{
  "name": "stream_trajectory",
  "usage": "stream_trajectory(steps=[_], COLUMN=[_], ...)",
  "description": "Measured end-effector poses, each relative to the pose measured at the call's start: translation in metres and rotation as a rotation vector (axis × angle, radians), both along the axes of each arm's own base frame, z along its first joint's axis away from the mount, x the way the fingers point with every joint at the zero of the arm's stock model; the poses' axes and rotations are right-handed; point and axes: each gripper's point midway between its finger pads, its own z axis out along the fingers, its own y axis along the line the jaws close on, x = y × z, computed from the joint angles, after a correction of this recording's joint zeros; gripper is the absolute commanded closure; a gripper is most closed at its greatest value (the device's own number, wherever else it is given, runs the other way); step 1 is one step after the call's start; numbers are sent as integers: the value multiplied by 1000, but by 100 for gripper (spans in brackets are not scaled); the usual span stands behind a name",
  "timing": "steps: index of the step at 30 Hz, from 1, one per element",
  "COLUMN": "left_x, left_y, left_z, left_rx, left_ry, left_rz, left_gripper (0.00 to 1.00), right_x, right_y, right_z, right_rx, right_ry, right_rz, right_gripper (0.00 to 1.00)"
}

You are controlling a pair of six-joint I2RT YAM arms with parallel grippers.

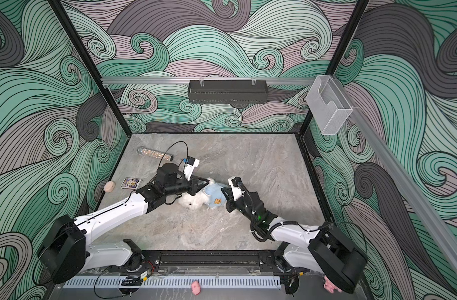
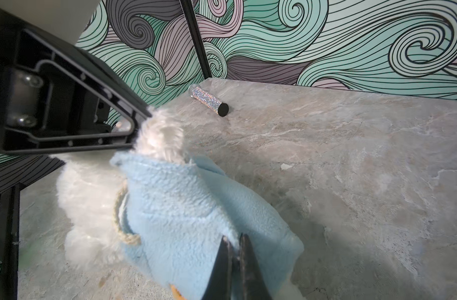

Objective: Dress the teddy bear

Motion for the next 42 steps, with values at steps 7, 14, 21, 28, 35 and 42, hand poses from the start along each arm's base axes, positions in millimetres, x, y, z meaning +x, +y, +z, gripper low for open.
stream_trajectory(steps=[7,14,21,28,35,42], left_x=[1,1,-11,-27,-28,-19], left_y=[8,-2,-18,-36,-42,-39], left_z=[-9,17,11,0,3,9], left_rx=[-102,-11,80,106,70,-26], left_ry=[126,-26,-100,-82,-43,89], left_rz=[78,-36,-176,-262,-254,-173], left_gripper=[100,100,100,100,100,100], right_x=[-4,-14,-23,-10,3,4], right_y=[8,0,16,35,44,37], right_z=[-6,7,37,29,13,-2], right_rx=[-58,-167,-132,-124,-98,-67], right_ry=[-27,-92,-136,-123,-109,-125], right_rz=[30,102,231,256,233,183], right_gripper=[81,44,31,41,64,54])
